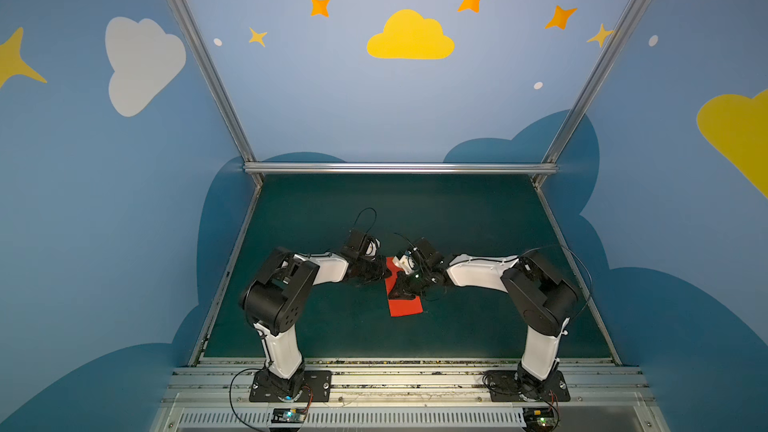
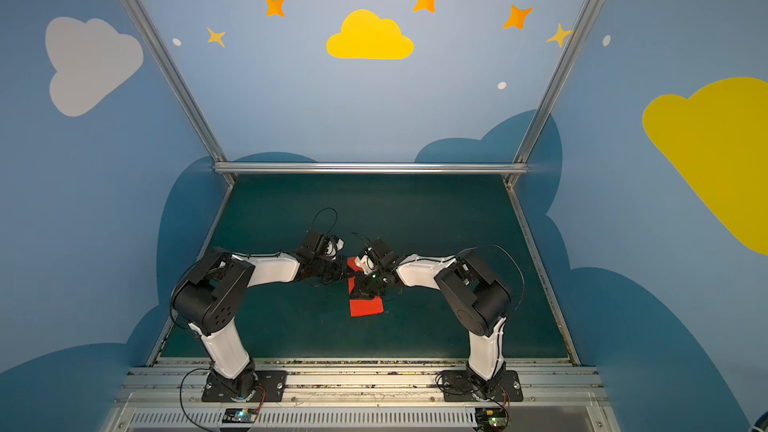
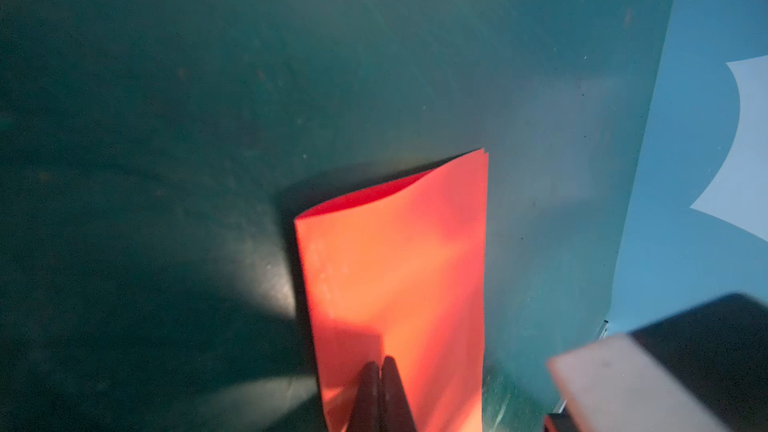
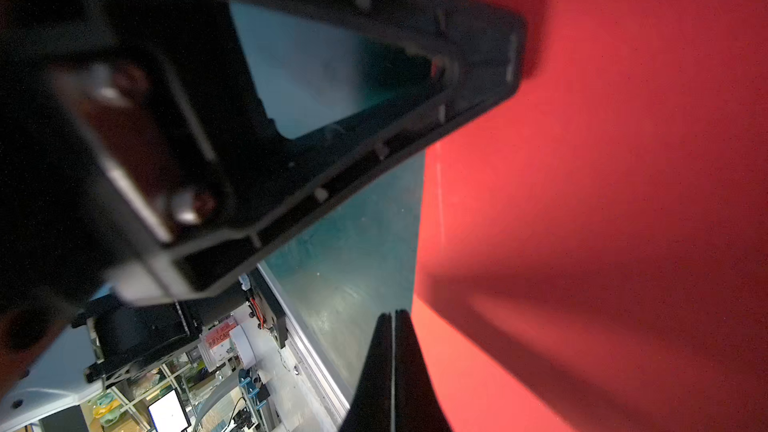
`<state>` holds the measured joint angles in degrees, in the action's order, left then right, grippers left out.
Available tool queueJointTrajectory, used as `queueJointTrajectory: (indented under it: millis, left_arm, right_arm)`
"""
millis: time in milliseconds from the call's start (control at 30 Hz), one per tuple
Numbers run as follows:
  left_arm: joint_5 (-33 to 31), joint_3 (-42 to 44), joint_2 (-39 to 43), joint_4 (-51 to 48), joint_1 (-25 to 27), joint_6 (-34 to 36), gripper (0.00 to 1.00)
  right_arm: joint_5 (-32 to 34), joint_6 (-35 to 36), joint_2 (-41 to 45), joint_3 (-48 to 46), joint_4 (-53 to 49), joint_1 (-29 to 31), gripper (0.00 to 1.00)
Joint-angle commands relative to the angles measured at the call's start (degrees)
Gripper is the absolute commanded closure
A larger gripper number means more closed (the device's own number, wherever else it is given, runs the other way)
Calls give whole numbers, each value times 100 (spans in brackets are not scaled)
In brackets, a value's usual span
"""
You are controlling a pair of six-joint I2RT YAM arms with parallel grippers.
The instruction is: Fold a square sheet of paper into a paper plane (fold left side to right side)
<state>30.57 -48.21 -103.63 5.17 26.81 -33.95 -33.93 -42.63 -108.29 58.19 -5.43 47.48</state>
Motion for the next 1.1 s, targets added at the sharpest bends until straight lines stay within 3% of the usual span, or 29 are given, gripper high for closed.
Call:
queueJointTrajectory:
  millis: [0,200,467,633,767,800,967,1067]
  left_arm:
    - [-197,112,-157,-165,53,10,97]
    - [-178,48,-196,-218,48,41,97]
    - [-72,-22,-184,-160,53,28,97]
    - [202,-96,-155,-9,48,-80,97]
    - [379,-261,130,-187,58,-94,97]
    - [382,-315,230,-297,53,-81,97]
    - [220,-666,595,-981,54,165,93]
    - [22,-839,684,-1233,20,272,92]
  right_arm:
    - [-81,27,-155,-46,-55,84,100]
    - [-288,172,-144,-341,-194,220,100]
    - [-142,60,485,-1268,-208,375,100]
    - [9,-127,1257,-1573,-417,279,100]
    - [407,-352,2115,-1722,-786,-148,100]
    - [480,-389,2337,-1761,-909,-334,98]
    - [668,-287,3258,-1780,-1501,-1184,67]
    - [713,15,3461,-1624,-1881,-1501,58]
